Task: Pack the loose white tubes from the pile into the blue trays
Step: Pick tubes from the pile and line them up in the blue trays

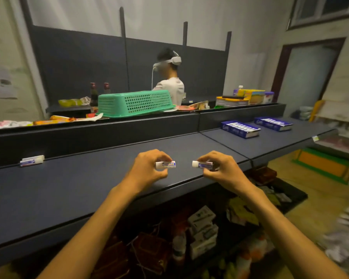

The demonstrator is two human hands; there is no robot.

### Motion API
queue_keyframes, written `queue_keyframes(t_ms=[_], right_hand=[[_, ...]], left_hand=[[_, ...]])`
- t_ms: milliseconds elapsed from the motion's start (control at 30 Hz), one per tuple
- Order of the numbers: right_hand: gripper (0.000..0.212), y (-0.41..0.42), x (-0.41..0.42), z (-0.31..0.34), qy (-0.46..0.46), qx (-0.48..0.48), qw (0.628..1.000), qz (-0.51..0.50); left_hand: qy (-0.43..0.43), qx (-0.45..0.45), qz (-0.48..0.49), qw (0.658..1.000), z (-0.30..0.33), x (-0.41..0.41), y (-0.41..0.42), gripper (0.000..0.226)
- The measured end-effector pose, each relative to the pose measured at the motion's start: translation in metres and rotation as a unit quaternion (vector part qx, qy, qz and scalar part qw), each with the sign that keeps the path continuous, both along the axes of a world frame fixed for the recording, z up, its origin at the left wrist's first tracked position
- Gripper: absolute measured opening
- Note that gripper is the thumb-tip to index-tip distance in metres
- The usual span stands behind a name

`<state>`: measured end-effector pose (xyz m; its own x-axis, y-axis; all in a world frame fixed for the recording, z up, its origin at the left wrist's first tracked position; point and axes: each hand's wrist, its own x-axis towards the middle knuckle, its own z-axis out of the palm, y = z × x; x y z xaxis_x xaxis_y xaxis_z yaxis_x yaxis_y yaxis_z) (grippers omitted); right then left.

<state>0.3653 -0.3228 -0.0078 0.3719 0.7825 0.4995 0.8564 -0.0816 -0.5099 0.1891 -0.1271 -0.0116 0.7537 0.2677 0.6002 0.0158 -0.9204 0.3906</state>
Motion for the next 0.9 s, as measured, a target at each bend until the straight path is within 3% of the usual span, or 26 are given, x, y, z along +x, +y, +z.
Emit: queue_keyframes(t_ms=[167,433,900], right_hand=[[0.030,-0.080,0.063,0.001,-0.056,0.004,0.997,-0.049],[0.028,-0.171,0.157,-0.007,-0.069,-0.006,0.990,-0.125],[0.025,-0.226,0.355,-0.007,-0.075,-0.015,0.979,-0.189]], left_hand=[[0.014,0.026,-0.002,1.000,0.005,0.073,-0.068,0.027],[0.034,0.062,-0.031,0.997,0.010,0.180,-0.148,0.025],[0.050,0.053,-0.083,0.994,0.006,0.413,-0.190,0.029]])
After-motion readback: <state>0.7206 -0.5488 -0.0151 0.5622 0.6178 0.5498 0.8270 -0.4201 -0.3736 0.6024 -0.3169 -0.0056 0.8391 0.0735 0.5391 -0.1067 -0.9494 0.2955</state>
